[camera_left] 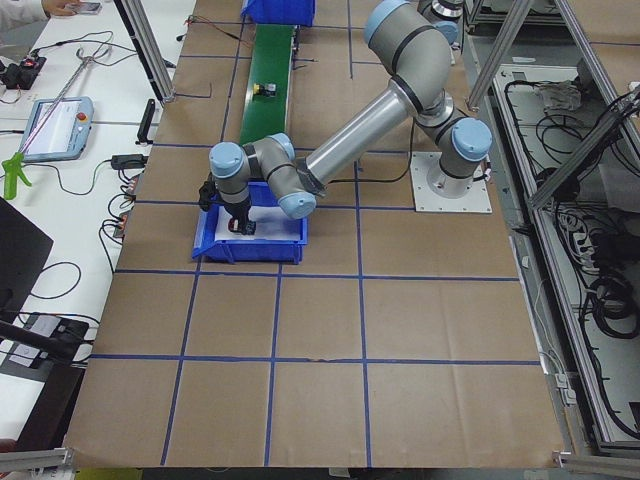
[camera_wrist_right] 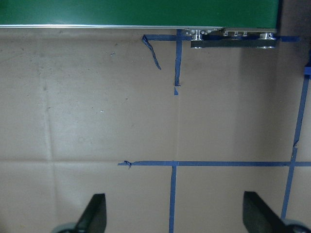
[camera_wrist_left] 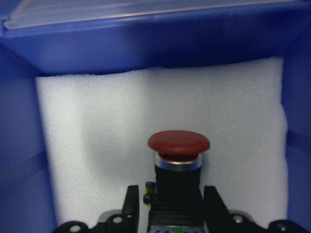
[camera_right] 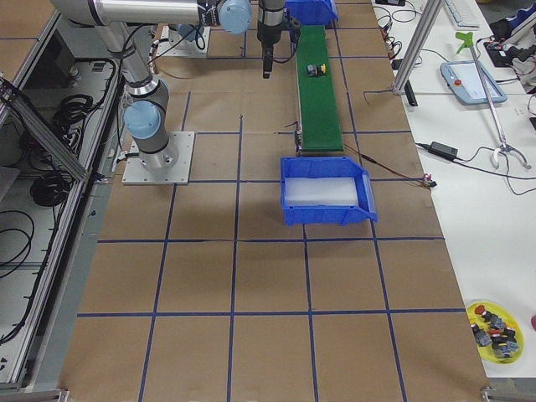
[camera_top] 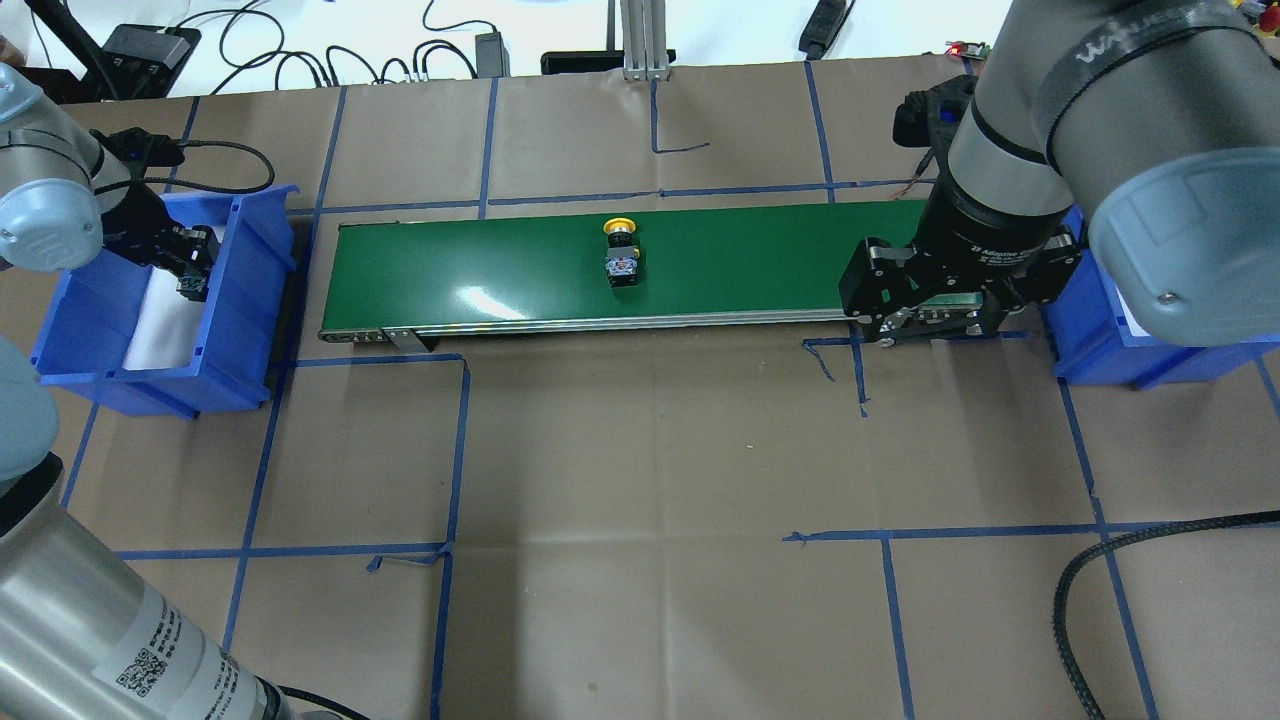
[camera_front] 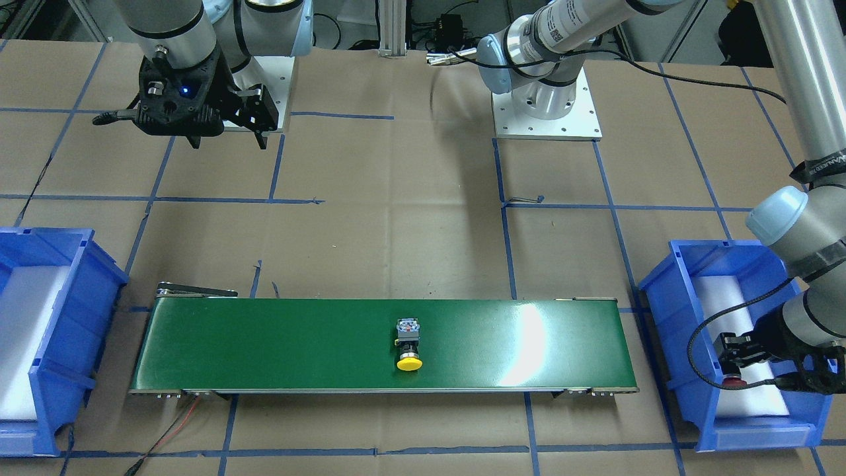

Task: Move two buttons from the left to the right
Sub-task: 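Lower the left gripper and grasp the red button, lifting it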

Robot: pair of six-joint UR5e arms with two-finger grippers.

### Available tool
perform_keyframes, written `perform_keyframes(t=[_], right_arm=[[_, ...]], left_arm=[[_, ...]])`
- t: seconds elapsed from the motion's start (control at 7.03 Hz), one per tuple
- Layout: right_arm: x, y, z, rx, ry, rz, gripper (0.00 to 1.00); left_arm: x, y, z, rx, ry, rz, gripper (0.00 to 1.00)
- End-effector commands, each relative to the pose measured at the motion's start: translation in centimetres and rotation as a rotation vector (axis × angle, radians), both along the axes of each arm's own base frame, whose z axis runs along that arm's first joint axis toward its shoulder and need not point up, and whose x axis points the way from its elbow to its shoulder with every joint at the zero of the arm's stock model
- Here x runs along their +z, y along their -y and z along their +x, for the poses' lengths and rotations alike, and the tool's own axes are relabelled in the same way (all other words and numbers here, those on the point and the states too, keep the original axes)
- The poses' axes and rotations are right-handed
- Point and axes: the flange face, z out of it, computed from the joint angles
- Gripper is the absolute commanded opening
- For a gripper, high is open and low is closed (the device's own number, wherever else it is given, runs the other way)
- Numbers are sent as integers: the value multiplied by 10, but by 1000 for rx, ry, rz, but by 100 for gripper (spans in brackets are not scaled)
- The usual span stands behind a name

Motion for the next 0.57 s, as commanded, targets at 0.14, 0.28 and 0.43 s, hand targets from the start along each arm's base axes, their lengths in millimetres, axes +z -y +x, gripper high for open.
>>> perform_keyframes(t=[0.14,0.28,0.43], right_arm=[[0,0,0,1,1,0,100],[1,0,0,-1,1,-1,100],[1,0,0,-1,1,-1,100]], left_arm=[[40,-5,-4,5,0,5,2],[76,-13,-8,5,-2,15,2],[114,-26,-15,5,-10,36,2]])
